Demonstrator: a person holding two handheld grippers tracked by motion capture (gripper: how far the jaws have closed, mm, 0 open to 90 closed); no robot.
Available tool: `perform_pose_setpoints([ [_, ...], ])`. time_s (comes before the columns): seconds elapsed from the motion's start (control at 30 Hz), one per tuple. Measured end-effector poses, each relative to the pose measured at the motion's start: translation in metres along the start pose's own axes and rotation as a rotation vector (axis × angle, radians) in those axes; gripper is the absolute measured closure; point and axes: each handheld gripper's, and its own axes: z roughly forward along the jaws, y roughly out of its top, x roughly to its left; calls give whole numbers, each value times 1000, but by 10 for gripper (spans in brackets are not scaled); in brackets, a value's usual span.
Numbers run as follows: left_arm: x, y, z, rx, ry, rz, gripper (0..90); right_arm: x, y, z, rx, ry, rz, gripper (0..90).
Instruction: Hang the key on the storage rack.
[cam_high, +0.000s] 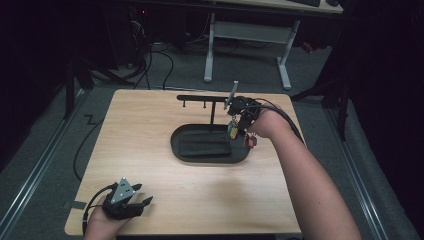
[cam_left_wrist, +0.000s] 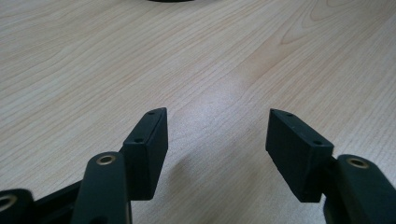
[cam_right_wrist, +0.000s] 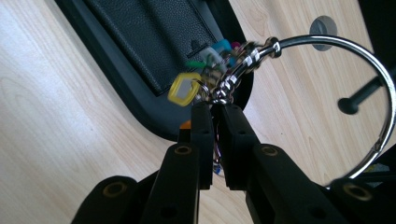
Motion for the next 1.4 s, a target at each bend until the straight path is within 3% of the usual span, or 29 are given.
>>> perform_pose_setpoints([
  [0.13,0,0,-1,-1,1,-2,396,-1,1,8,-2,-2,6,851],
  [0.17,0,-1,0,-2,2,-3,396,-3,0,11,-4,-10,15,890],
  [0.5,2,-1,-1,10,-3,-2,396,-11,-1,15,-15,-14,51,892],
  [0.87,-1,0,0,10,0,5,396,-3,-22,18,-36,11,80,869],
  [1.07,-1,1,1,6,-3,7,396,1,-40,20,-65,22,118,782],
  [1.17,-3,1,2,10,-7,15,396,7,-59,22,-100,25,167,680],
  [1.37,-4,1,4,10,-16,13,395,13,-87,31,-139,33,228,567],
  [1.4,-4,1,5,13,-19,15,396,17,-98,37,-153,37,257,529],
])
